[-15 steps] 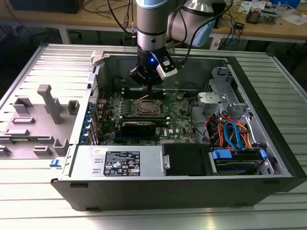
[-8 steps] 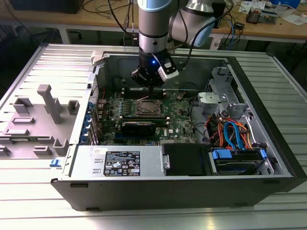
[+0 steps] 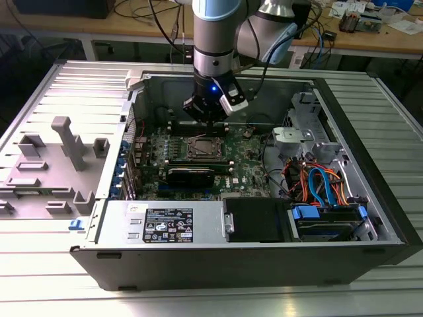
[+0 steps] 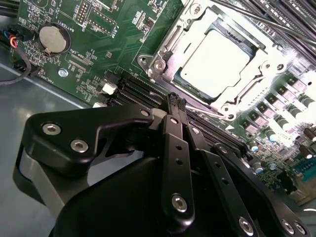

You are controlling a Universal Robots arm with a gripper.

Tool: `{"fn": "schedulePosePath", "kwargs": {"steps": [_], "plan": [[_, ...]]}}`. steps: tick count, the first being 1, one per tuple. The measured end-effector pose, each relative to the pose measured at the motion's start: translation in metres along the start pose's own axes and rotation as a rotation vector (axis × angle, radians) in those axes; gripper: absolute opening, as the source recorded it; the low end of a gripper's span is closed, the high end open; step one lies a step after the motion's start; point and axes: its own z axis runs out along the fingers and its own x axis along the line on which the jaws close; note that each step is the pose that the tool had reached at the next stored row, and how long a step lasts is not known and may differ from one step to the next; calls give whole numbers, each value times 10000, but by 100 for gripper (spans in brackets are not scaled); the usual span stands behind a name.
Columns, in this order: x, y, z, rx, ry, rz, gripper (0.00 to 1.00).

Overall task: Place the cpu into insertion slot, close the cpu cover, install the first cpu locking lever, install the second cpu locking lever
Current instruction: 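Install the first cpu locking lever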

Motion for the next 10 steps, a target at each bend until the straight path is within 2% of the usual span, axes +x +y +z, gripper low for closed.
{"fn": "schedulePosePath", "kwargs": {"steps": [10], "plan": [[-35,-5,73,1,0,9,11]]}}
